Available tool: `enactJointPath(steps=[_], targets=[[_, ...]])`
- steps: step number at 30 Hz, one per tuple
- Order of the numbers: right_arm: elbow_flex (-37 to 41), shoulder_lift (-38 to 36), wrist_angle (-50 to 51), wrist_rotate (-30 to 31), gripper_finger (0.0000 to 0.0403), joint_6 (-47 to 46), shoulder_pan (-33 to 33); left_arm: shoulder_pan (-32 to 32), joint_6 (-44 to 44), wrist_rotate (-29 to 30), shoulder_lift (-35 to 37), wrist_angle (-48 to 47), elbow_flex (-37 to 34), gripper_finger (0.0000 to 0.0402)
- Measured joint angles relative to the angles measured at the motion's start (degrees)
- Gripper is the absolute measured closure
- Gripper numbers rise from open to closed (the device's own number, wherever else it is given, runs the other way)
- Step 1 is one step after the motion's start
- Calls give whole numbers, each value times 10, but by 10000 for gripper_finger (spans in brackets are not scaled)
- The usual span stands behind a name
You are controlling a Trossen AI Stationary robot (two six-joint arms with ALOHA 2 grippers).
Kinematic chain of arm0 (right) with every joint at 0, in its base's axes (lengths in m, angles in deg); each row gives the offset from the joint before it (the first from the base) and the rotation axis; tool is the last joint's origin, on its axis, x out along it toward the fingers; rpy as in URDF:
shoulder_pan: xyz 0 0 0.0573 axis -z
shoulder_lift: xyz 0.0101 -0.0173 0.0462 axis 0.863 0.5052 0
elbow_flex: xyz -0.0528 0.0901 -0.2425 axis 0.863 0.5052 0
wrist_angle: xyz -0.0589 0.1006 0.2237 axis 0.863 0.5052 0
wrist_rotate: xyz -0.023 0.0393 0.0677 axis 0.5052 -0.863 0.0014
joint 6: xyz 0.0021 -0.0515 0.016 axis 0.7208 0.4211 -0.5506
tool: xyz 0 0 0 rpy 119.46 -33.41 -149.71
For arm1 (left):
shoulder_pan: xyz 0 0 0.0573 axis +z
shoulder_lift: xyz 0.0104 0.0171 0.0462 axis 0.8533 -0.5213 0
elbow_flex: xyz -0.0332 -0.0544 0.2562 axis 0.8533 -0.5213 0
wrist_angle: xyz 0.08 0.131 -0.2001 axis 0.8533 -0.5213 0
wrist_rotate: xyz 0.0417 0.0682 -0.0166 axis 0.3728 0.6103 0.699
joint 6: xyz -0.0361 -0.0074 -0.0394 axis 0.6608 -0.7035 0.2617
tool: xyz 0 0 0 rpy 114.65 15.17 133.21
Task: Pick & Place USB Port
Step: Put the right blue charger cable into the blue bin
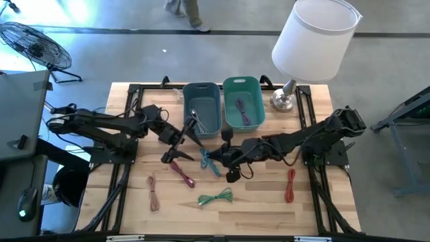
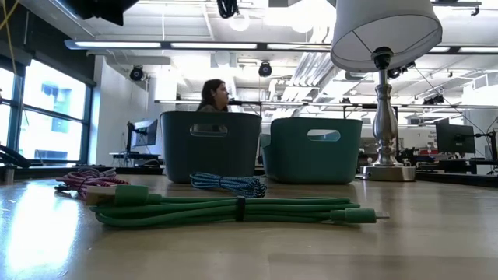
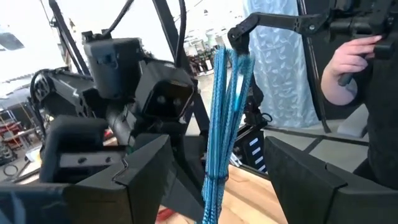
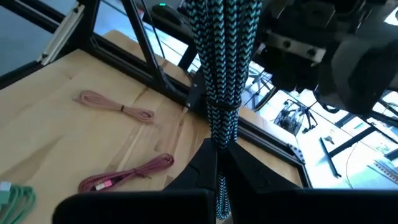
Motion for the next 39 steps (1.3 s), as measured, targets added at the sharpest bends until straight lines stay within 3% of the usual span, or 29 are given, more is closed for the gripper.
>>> enactJointPath(steps=[10, 39], targets=[[0, 8, -4, -12, 400, -2, 15, 0, 19, -11, -40, 53, 0, 147], [0, 8, -10, -56, 400, -4, 58, 0, 5, -3, -40, 55, 0, 147]])
